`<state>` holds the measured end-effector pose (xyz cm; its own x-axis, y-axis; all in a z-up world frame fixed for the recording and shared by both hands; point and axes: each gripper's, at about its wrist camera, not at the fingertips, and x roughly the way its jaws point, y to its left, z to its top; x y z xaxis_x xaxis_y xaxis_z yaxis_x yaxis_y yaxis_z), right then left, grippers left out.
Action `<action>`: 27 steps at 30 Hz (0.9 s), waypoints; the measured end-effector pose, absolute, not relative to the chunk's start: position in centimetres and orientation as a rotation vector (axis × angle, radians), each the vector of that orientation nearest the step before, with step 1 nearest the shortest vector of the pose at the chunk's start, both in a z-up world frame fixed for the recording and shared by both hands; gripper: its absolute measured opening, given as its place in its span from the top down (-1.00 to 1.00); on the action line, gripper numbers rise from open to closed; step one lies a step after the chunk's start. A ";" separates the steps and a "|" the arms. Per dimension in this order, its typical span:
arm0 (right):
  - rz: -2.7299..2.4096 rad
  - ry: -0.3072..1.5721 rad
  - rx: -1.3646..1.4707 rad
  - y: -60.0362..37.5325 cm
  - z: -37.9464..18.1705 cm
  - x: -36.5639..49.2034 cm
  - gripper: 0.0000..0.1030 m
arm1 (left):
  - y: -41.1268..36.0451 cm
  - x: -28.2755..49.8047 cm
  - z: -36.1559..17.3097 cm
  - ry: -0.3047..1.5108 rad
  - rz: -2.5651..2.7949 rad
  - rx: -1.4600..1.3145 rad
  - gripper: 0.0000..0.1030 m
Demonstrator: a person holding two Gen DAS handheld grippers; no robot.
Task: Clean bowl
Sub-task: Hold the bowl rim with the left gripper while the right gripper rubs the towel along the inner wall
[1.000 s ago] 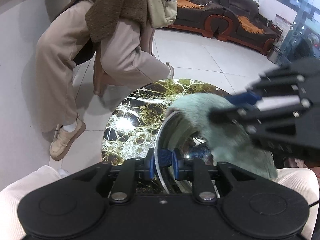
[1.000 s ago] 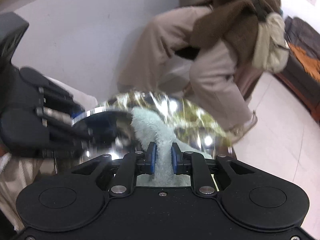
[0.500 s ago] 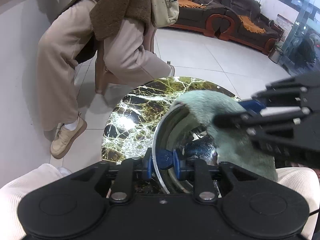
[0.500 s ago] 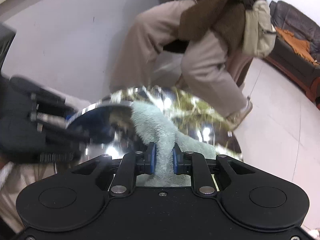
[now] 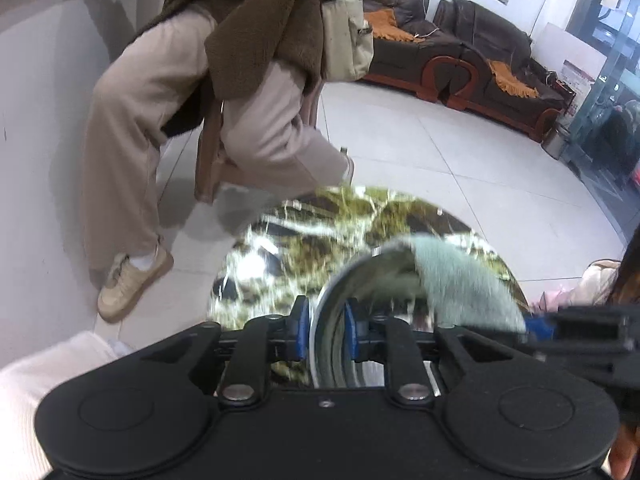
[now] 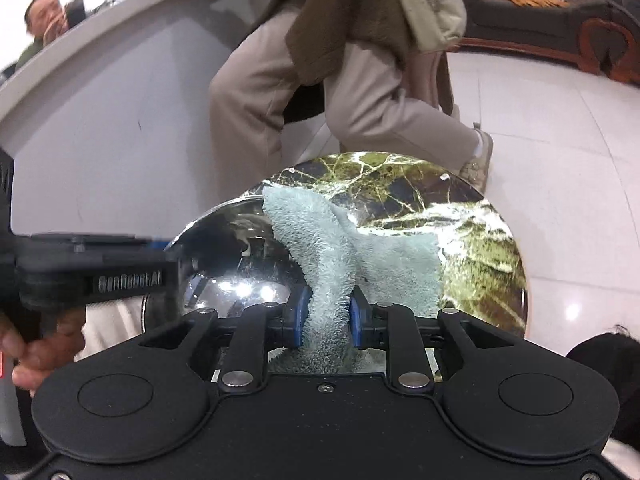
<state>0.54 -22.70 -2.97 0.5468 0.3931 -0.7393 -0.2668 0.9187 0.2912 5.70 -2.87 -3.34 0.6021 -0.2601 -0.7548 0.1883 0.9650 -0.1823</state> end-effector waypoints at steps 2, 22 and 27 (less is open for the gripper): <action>0.395 0.904 0.145 -22.9 -3.1 0.5 0.62 | -3.0 5.8 -3.2 0.895 -0.258 -0.082 0.69; 0.668 0.881 -0.378 -18.6 -1.7 5.5 0.66 | -1.6 5.6 -3.6 1.012 -0.327 -0.137 0.79; 0.720 0.817 -0.486 -16.5 -1.5 5.7 0.55 | -1.5 4.4 -4.1 1.015 -0.239 -0.204 0.78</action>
